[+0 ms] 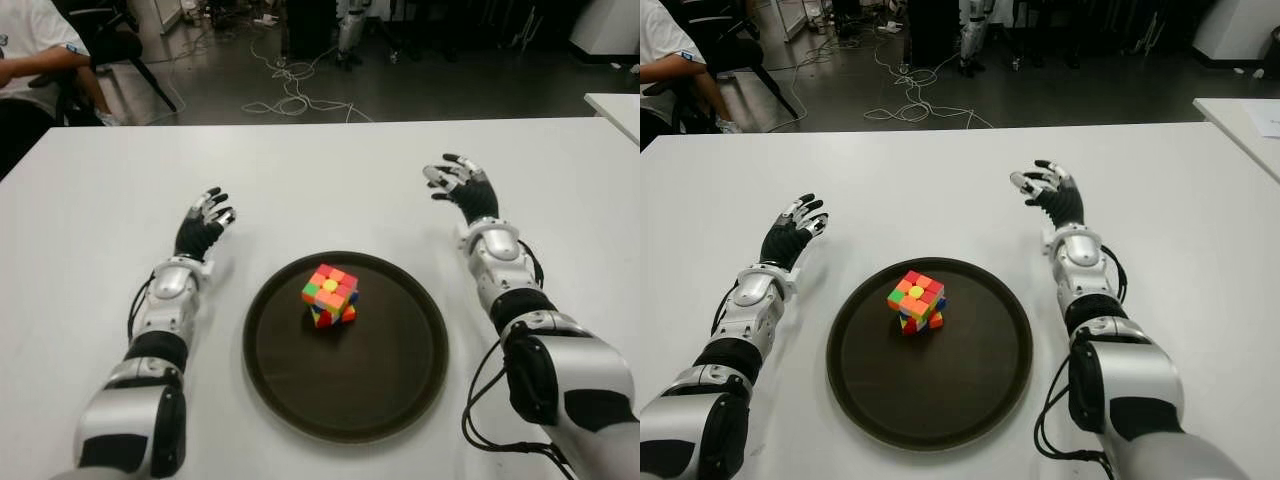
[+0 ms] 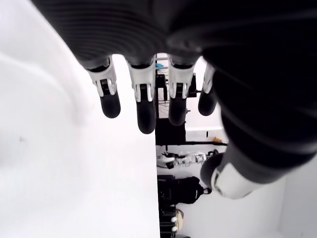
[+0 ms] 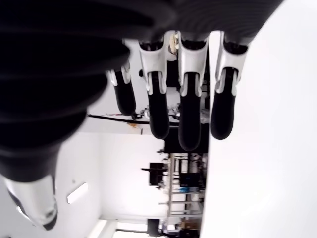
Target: Pick up the Rubik's Cube and put it in the plate
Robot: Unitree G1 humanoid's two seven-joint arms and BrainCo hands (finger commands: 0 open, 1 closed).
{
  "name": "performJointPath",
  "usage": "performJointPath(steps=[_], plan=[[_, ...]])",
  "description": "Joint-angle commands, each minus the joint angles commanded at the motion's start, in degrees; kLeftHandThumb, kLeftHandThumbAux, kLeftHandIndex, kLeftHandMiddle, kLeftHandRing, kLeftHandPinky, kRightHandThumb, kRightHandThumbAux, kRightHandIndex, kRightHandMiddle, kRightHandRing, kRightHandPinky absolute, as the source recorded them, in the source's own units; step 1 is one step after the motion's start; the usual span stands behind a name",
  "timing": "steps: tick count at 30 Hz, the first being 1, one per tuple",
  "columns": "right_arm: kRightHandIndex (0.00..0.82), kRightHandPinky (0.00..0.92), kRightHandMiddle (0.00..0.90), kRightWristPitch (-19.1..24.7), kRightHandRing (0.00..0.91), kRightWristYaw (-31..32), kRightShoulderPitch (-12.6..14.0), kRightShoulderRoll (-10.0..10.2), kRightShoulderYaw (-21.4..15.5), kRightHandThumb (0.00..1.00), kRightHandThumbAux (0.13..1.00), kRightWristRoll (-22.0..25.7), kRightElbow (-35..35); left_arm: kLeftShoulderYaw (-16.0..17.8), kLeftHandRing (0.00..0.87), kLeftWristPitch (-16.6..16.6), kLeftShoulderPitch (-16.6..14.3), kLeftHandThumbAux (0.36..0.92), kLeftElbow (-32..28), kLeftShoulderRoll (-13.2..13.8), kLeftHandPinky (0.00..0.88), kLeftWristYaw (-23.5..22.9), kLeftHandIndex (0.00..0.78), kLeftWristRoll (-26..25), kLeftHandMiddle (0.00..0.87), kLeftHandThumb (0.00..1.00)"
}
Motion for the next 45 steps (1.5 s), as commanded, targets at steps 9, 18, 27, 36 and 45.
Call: performJointPath(steps=[9, 18, 27, 36, 45], plan=[[0.225, 0.42, 0.317, -0.8, 0.367, -0.9, 0.0, -0.2, 0.5, 0.0, 0.658, -0.9, 0.2, 0.1, 0.124, -0.2, -0.3, 0.737, 0.4, 0.0, 0.099, -0.6, 0.06, -0.5, 0.134, 0.218], [0.233, 0.428, 0.321, -1.6, 0.372, -2.2, 0.0, -0.2, 1.5, 0.0, 0.663, -1.9, 0.4, 1.5, 0.119, -2.2, -0.4, 0.754, 0.6, -0.9, 0.105, -1.0, 0.061, -2.4, 0.13, 0.172], [0.24, 0.418, 0.328, -1.9, 0.373, -3.3, 0.0, -0.2, 2.2, 0.0, 0.643, -2.9, 0.7, 1.6, 0.116, -4.4, -0.6, 0.742, 1.3, -1.0, 0.102, -0.3, 0.059, -2.2, 0.123, 0.157], [0.238, 0.396, 0.318, -2.3, 0.354, -3.3, 0.1, -0.3, 2.2, 0.0, 0.646, -3.2, 0.9, 1.5, 0.125, -5.9, -0.6, 0.736, 1.9, -1.1, 0.107, 0.4, 0.064, -2.1, 0.134, 0.144], [0.238, 0.403, 0.322, -3.2, 0.357, -3.8, 0.3, -0.7, 2.6, 0.0, 0.661, -3.7, 1.0, 1.1, 0.127, -7.1, -0.2, 0.734, 1.9, -1.2, 0.104, 1.0, 0.068, -1.8, 0.137, 0.136]])
